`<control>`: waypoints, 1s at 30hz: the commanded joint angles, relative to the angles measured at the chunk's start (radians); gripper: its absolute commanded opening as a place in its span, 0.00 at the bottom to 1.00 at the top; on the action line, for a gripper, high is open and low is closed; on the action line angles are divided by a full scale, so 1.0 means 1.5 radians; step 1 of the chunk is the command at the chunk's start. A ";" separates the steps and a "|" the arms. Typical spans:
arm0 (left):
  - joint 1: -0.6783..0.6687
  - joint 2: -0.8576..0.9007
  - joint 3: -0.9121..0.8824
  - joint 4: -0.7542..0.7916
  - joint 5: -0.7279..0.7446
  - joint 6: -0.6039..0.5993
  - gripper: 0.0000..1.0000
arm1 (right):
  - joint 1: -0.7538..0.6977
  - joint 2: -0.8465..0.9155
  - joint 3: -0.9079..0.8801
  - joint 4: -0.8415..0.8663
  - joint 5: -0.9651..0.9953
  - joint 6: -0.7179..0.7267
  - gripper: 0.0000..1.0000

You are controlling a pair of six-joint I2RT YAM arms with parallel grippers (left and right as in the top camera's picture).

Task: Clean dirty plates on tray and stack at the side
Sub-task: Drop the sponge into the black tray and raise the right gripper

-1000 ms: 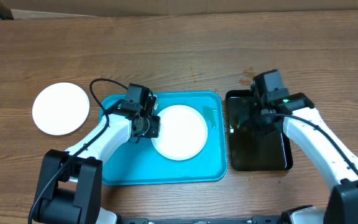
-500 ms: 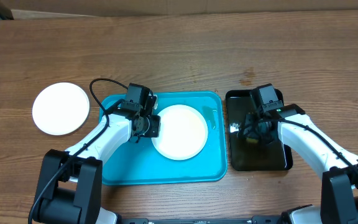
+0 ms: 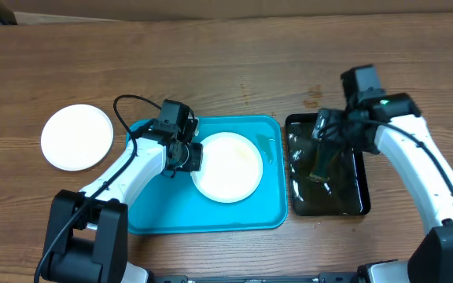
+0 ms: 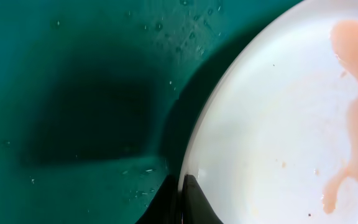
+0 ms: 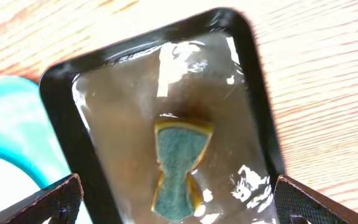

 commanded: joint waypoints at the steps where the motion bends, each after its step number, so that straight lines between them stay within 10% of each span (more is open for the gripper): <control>1: -0.001 0.005 0.016 -0.003 -0.003 0.011 0.04 | -0.017 -0.003 0.005 -0.014 0.005 0.000 1.00; 15: -0.001 0.005 -0.038 0.039 -0.003 -0.024 0.25 | -0.018 -0.003 0.005 -0.021 0.005 0.000 1.00; 30: -0.007 0.005 -0.049 0.030 0.049 -0.044 0.04 | -0.018 -0.003 0.005 -0.021 0.005 0.000 1.00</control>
